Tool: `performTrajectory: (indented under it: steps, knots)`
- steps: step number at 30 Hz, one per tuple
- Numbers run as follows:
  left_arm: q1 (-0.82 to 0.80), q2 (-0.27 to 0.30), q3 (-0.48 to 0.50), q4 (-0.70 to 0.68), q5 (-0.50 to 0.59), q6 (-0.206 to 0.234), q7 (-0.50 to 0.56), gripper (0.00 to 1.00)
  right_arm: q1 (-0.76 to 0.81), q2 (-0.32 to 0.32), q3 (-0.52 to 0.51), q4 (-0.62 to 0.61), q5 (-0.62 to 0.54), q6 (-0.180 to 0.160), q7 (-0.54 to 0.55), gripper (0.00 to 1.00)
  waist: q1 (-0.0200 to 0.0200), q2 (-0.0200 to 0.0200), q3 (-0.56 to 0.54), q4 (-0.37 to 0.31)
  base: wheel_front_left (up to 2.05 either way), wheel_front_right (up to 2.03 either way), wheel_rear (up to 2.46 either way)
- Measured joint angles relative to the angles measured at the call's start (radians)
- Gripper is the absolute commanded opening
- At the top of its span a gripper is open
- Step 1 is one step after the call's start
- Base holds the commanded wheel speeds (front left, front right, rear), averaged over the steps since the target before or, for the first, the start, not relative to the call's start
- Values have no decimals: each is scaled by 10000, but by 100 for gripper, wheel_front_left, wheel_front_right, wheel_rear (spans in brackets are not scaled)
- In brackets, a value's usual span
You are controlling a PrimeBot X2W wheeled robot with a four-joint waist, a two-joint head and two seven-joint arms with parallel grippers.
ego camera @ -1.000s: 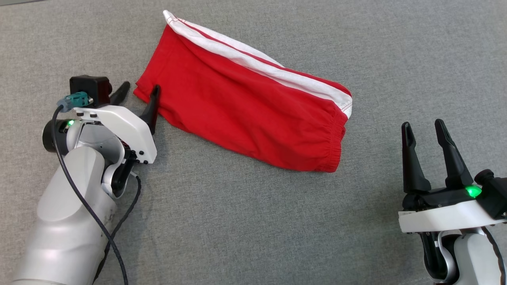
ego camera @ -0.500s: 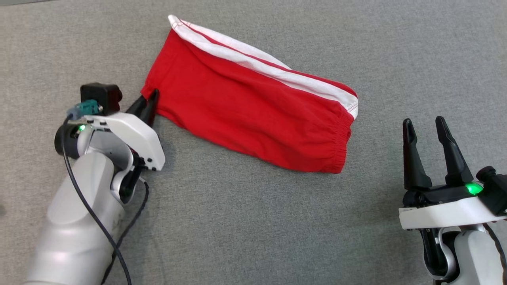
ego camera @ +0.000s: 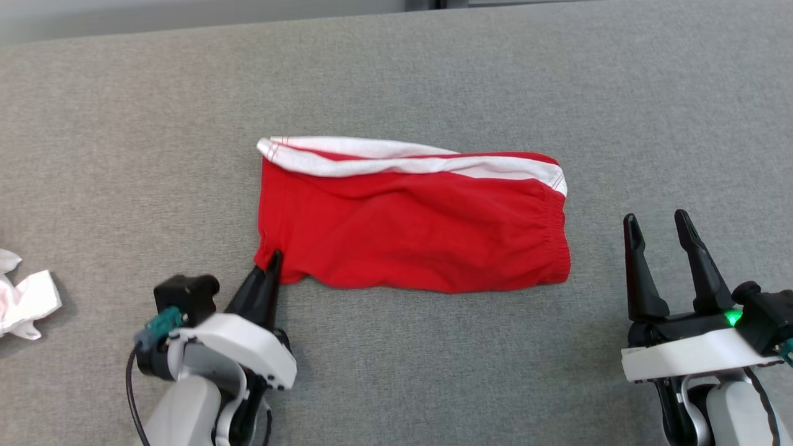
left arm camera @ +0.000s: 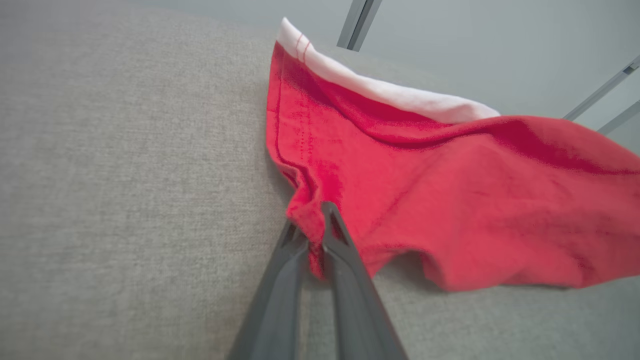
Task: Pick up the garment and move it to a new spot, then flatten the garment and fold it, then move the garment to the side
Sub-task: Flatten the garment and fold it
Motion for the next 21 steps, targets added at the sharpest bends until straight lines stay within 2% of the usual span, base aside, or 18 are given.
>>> performTrajectory:
  steps: [9, 10, 11, 12, 16, 21]
  knots:
    - [1550, -33, -88, -1900, -140, 556, 217, 0, 184, 0, -12, 102, -211, 0, 0, 100, 0, 0, -397, 327, 0, 0, 0]
    - [1615, -27, -82, -2006, -167, 596, 224, 18, 202, 0, -12, 134, -222, 0, 0, 100, 0, 0, -423, 318, 0, 0, 0]
    - [1691, -23, -63, -2092, -163, 650, 151, 92, 223, 0, -12, 169, -226, 0, 0, 100, 0, 0, -448, 308, 0, 0, 0]
    - [1721, -2, -40, -2142, -159, 683, 59, 100, 243, 0, -8, 199, -238, 0, 0, 100, 0, 0, -475, 298, 0, 0, 0]
    - [1739, 104, 226, -2663, 159, 867, -897, 100, 316, -13, -105, 284, -447, 0, 0, 100, 0, 0, -665, 285, 0, 0, 0]
    - [1720, 366, 637, -2959, 627, 1064, -1377, 100, 410, -153, -167, 320, -616, 0, 50, 100, 0, 0, -1010, 336, 0, 0, 0]
